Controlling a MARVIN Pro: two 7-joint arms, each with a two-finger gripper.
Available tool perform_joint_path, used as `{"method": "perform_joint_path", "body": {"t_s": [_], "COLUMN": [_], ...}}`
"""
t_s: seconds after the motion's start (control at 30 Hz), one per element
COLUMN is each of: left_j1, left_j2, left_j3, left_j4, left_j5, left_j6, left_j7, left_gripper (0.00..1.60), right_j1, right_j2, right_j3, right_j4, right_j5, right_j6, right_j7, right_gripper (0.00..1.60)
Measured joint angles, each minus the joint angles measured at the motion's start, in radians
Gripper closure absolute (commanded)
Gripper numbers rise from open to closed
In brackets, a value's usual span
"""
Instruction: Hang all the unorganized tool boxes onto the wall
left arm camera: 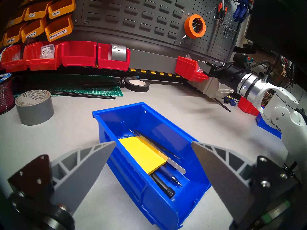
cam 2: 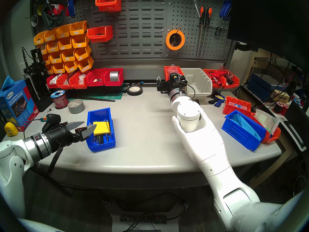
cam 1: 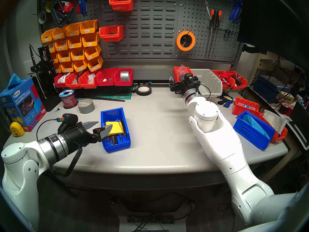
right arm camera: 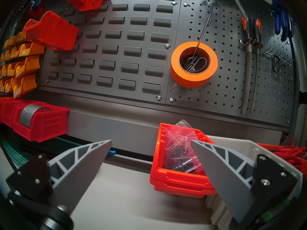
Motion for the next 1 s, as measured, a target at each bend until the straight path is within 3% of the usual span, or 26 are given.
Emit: {"method": "perform_joint_path", "body": {"t_s": [0.4,1.0], "left_j1": [-0.016,-0.002], "left_j2": [-0.006,-0.027], "left_j3": [0.045,0.124], "left_j4": [0.000,0.000], "left_j5": [0.007,0.084], "left_j6": [0.017,0.013], "left_j7": [0.051,0.137], "left_gripper": [0.00,0.00], "right_j1": [0.000,0.000], "right_j2": [0.000,0.000], "right_j3": [0.000,0.000], "right_j4": [0.000,0.000], "right_j5": [0.000,0.000], "right_j6": [0.000,0.000], "right_j7": [0.000,0.001], "right_gripper": [0.00,0.00]}}
